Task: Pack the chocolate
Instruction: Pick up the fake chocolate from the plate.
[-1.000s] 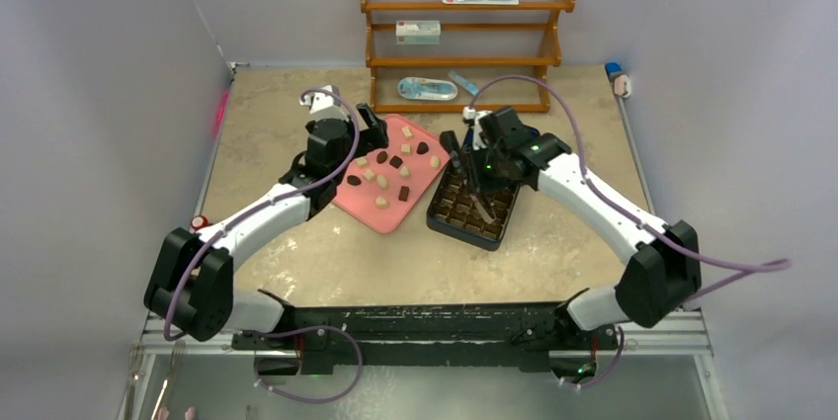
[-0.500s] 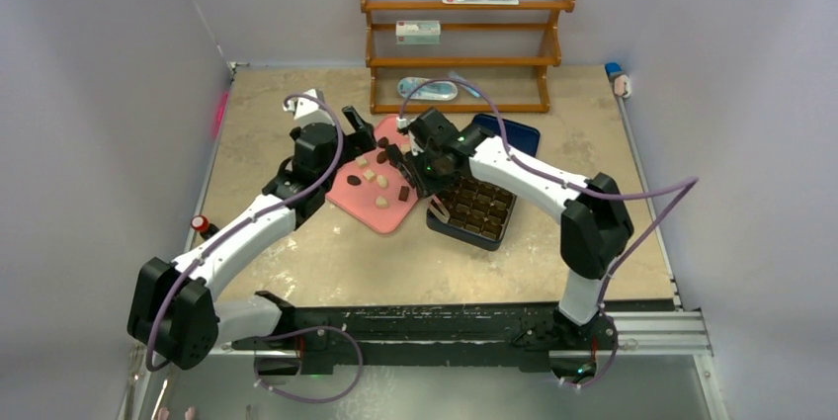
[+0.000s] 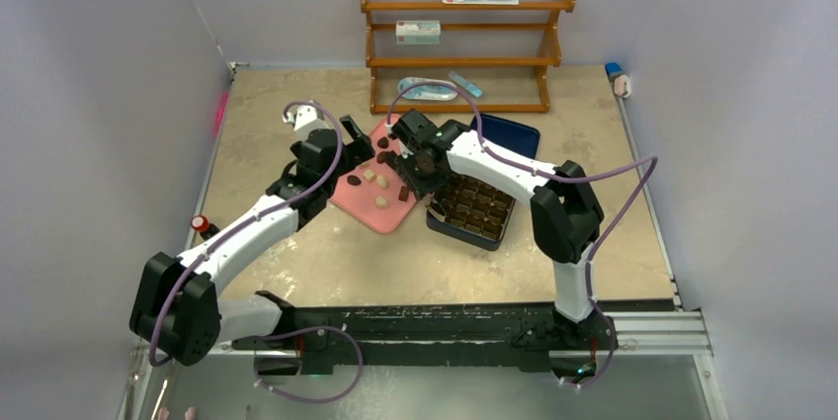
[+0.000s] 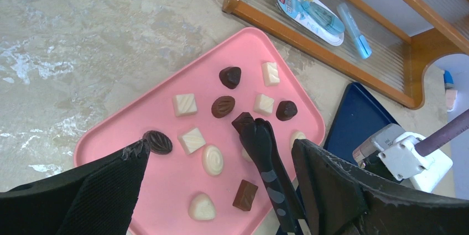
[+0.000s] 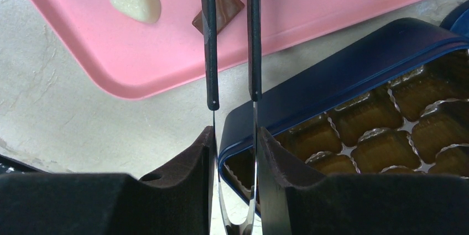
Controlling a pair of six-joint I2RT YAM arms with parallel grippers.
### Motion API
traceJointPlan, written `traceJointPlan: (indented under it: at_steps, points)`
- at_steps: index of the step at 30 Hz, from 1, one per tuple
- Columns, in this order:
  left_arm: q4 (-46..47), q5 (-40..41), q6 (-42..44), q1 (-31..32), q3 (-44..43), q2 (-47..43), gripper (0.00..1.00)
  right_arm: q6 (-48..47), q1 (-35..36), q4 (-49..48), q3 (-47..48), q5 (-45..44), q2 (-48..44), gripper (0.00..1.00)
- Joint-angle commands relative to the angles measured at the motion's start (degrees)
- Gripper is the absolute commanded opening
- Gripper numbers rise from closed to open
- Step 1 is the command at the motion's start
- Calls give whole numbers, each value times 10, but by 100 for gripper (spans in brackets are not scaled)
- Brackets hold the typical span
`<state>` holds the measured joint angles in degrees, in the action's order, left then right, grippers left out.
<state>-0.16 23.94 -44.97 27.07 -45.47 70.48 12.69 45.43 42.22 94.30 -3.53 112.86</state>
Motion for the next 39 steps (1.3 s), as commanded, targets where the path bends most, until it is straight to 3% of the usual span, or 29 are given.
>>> traceJointPlan:
  at_steps: [1, 20, 39]
  points:
    - [3, 11, -19, 2, 2, 5, 100, -15, 7, 29, 31, -8, -1, 27]
    - [-23, 17, -36, 2, 3, 10, 100, -28, 37, 36, 31, 4, 17, 34]
    - [-56, 66, -73, 2, 15, -49, 100, -32, 39, 44, 42, -5, 42, 41]
